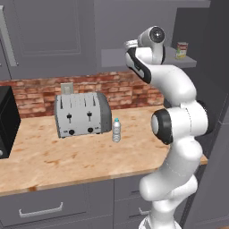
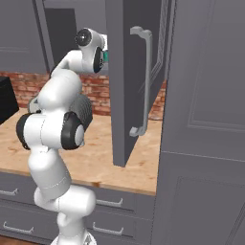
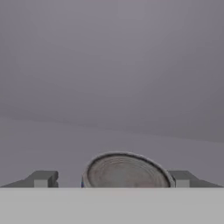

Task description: Restock the canned food cabinet by taking the new fresh canned food from the counter and placing it in the cabinet. Then, take the old canned food from the cabinet and place it on the counter.

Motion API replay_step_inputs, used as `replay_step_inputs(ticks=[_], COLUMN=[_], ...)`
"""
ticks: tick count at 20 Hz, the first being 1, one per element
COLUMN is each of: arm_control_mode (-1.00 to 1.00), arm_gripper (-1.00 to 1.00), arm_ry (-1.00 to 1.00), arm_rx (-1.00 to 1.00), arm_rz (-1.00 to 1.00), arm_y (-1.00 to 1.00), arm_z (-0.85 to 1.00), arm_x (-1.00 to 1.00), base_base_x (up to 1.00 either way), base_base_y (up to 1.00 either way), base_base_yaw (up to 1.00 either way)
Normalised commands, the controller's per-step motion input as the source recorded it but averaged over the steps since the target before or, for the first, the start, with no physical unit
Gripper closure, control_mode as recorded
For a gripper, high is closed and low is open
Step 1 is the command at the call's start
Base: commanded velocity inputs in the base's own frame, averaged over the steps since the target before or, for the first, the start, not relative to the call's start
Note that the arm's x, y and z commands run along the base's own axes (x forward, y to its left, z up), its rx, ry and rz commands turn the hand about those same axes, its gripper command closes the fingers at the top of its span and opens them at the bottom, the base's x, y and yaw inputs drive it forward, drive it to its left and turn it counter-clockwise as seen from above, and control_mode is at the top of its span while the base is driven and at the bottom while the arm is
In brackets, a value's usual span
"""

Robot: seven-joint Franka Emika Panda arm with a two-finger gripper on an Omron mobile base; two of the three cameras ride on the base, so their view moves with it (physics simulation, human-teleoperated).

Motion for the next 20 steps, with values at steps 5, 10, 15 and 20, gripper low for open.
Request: replay_step_inputs(ticks=[5,10,15,20], arm_control_mode=[-1.0,-1.0,-1.0,-1.0], arm_gripper=[-1.0,-1.0,-1.0,-1.0], arm_ry=[-0.09,-0.06,0.07,0.27], arm_rx=[0.0,0.05,0.03,0.01], arm_rz=[0.0,-0.08,-0.17,-0.19], arm_y=[-0.03,-0.42,-0.58,-0.71], arm_z=[0.22,0.24,0.08,-0.03], arm_x=[-0.45,-1.0,-0.95,-0.46], base_base_x=[0.0,0.0,0.0,0.0], base_base_y=[0.0,0.0,0.0,0.0], base_base_yaw=[0.0,0.0,0.0,0.0])
